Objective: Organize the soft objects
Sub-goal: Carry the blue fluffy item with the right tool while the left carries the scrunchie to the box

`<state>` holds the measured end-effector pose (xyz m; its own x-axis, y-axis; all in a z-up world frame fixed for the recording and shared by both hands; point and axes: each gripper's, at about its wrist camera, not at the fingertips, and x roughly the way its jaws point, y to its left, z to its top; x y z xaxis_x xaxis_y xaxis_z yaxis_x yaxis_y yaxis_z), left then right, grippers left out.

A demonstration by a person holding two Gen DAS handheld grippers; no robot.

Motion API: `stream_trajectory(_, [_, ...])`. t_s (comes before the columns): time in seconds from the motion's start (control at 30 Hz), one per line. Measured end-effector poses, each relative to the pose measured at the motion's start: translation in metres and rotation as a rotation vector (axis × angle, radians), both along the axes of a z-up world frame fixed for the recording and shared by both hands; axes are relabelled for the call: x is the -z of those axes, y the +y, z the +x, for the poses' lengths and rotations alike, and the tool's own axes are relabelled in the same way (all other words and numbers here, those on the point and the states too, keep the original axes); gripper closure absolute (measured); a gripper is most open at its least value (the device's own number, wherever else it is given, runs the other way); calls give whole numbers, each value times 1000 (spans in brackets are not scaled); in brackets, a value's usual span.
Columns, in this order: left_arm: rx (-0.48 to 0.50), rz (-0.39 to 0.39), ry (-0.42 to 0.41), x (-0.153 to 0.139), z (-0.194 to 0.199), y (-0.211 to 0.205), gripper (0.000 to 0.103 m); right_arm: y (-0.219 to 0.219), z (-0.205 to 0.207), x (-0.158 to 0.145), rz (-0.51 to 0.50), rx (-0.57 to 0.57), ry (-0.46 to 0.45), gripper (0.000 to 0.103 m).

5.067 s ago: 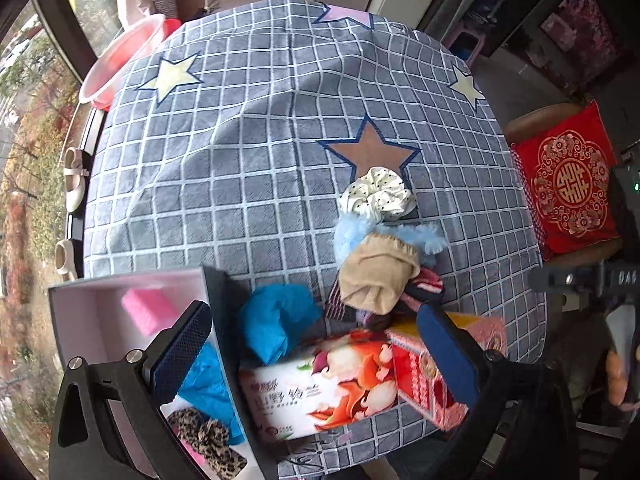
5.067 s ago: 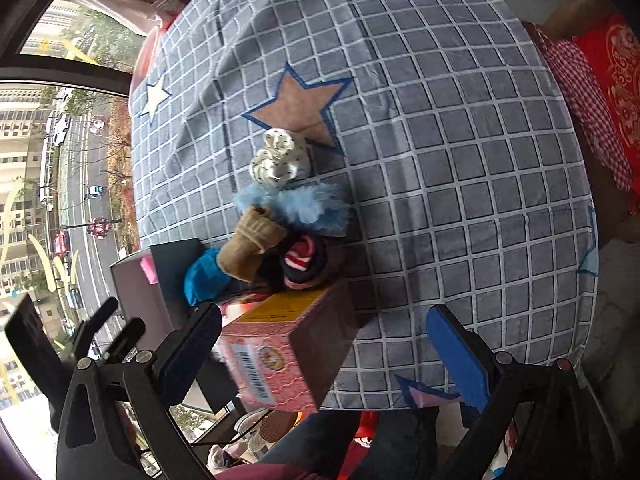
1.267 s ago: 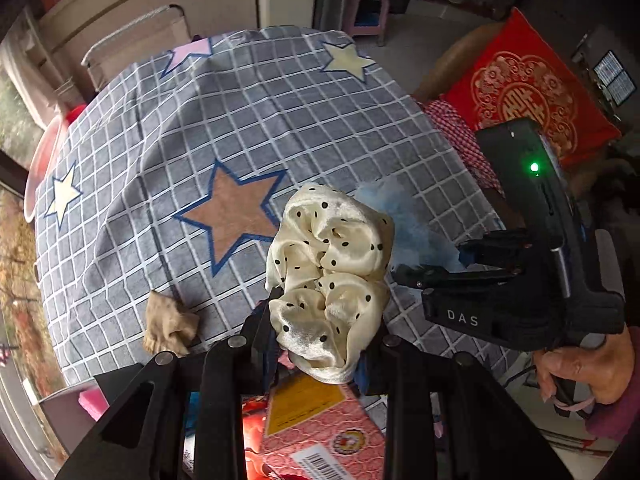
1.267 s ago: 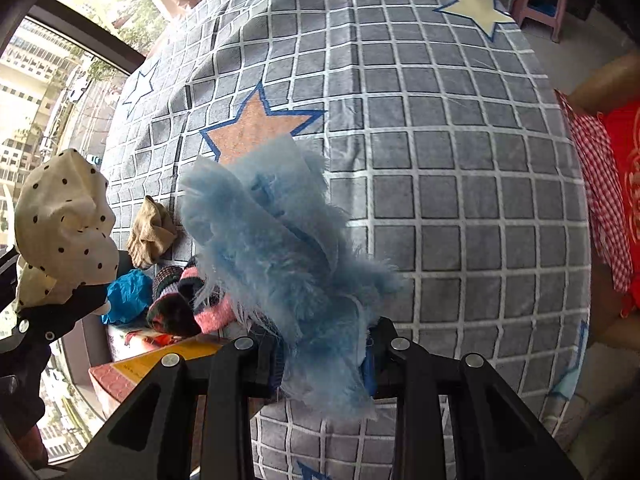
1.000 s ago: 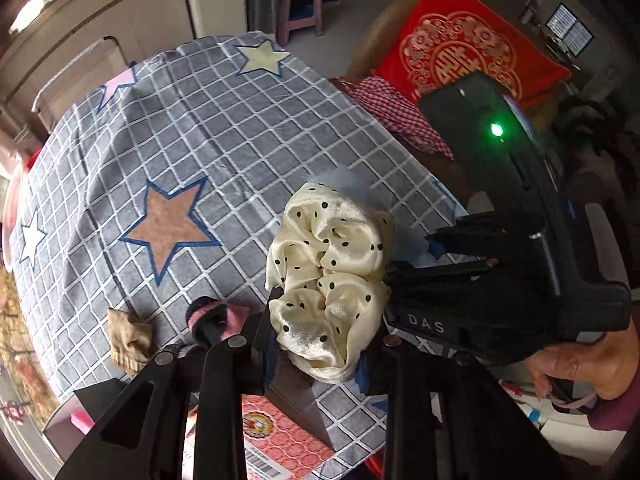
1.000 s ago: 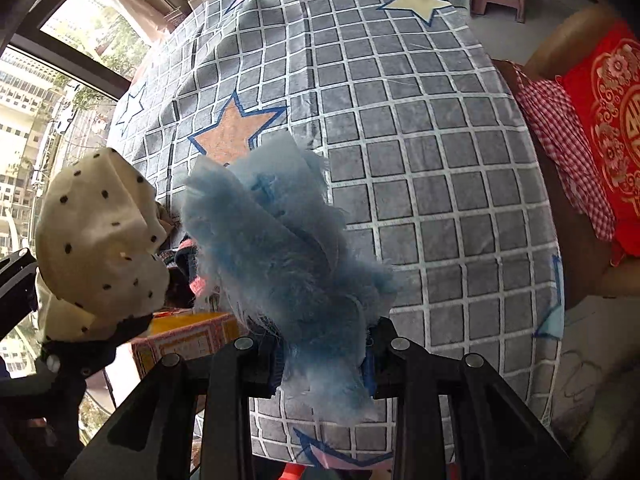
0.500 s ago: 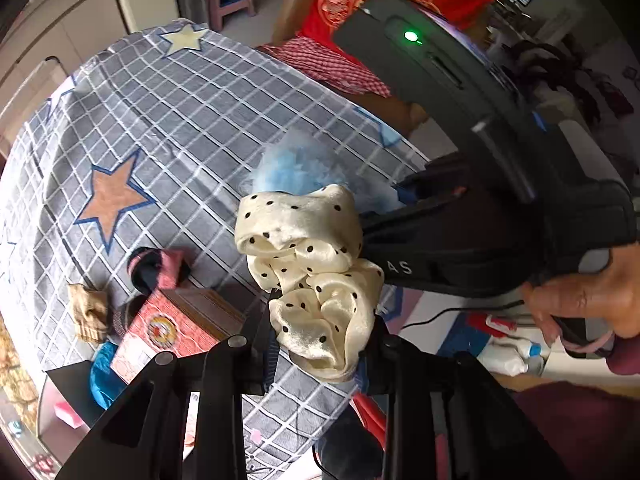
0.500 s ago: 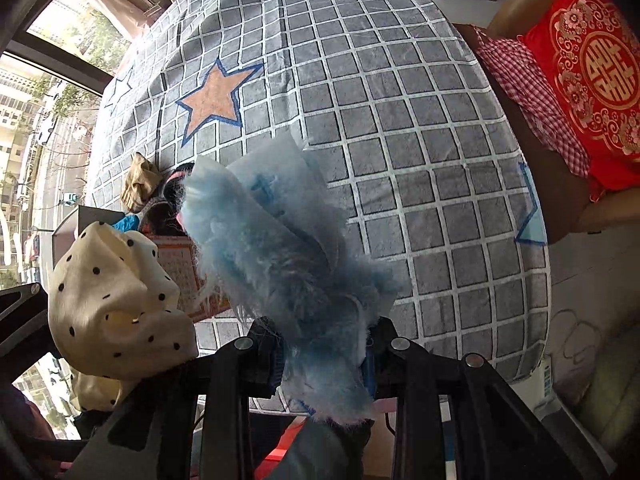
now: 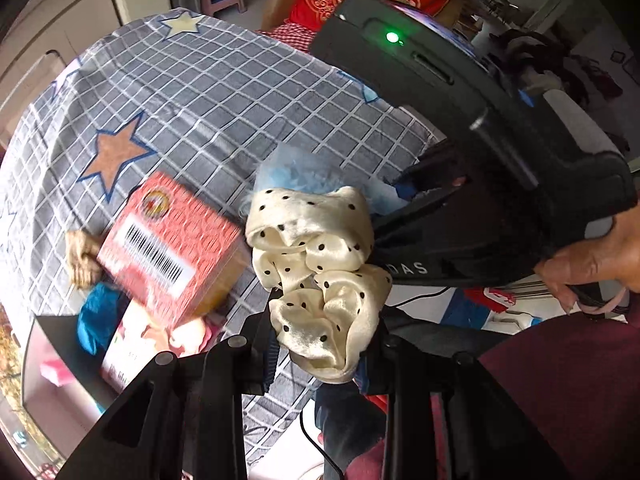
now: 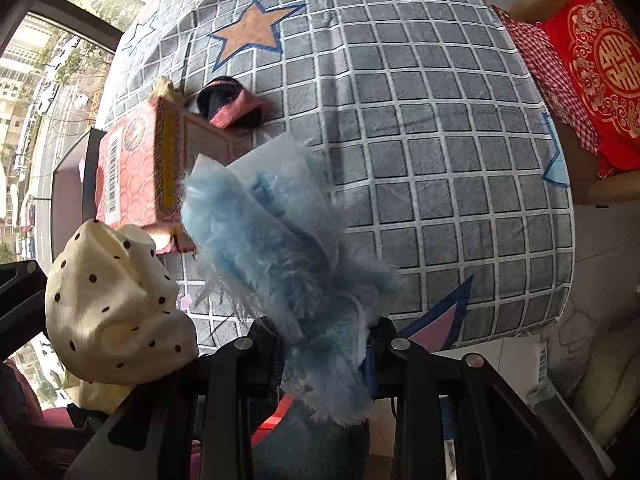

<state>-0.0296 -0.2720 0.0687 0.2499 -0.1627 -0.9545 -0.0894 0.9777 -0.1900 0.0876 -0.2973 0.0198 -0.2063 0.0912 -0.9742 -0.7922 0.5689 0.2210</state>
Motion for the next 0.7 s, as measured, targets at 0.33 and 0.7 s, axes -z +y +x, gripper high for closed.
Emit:
stream_trajectory(0.33, [-202,5,-21,-7,-59,42,71,19,-58,-7,21,-155,27,72])
stream_trajectory(0.7, [-577,3,-35,-3,-129,104,71,54,-107,-26,49,-336,-6,72])
